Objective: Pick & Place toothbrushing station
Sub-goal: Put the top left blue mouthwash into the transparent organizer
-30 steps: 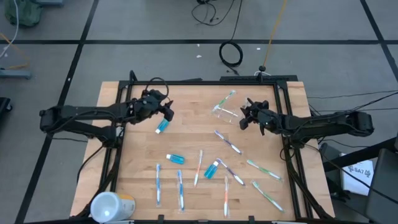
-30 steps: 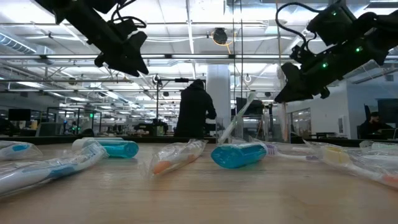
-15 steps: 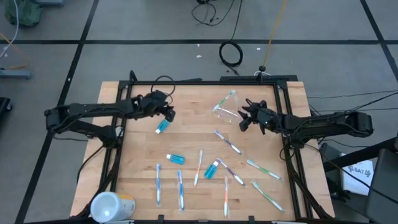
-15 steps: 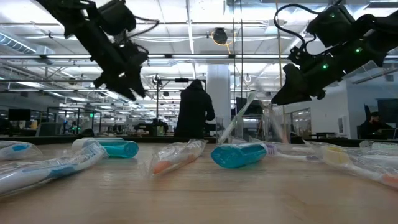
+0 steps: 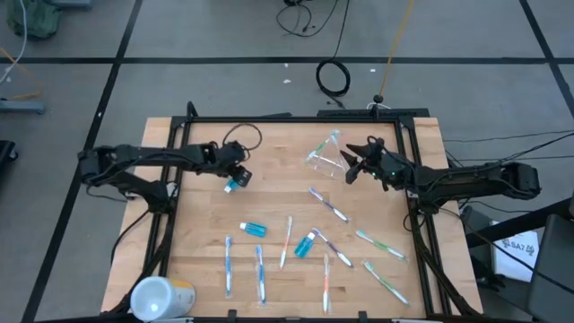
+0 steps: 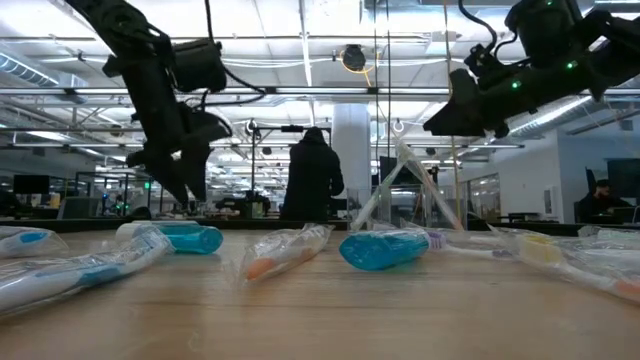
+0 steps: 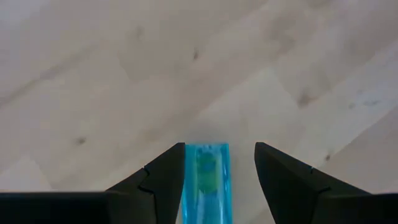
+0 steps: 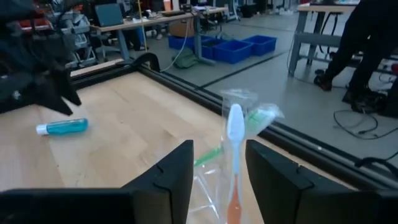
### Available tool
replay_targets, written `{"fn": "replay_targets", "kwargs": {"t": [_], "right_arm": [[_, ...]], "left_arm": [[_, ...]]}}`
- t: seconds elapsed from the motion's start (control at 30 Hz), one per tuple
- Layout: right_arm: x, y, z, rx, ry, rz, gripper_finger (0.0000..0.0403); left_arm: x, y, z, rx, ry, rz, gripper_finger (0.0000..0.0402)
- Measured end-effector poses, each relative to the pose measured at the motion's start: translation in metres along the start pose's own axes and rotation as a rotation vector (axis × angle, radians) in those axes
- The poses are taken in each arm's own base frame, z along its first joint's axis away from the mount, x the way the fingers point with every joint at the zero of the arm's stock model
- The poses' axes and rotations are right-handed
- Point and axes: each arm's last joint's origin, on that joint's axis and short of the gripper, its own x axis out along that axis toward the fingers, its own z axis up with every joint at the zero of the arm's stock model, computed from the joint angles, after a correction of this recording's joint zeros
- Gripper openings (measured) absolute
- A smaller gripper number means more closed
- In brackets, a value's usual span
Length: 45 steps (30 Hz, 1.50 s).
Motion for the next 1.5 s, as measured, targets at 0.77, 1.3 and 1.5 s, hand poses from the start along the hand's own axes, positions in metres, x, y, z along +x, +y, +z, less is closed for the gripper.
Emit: {"fn": "replay_targets", "kwargs": {"t": [0.77,1.3,1.5], "right_arm": [[0.0,0.001,0.006,-0.05,-0.061,0.007,0.0134],[0.0,0.0,0.0,0.004,0.002,0.001,0.0134],[0.0,0.0,0.0,0.008,-0.002,0.002,0.0134]], "left_arm": [[-0.002,-0.02,-0.042,-0.096,0.124,0.165,0.0193],[-0.027,-0.047,-0.087,-0.128,-0.228,0.293,0.0196],[-0.022,-0.034,-0.1,-0.162,-0.236,0.279,0.0195]]}}
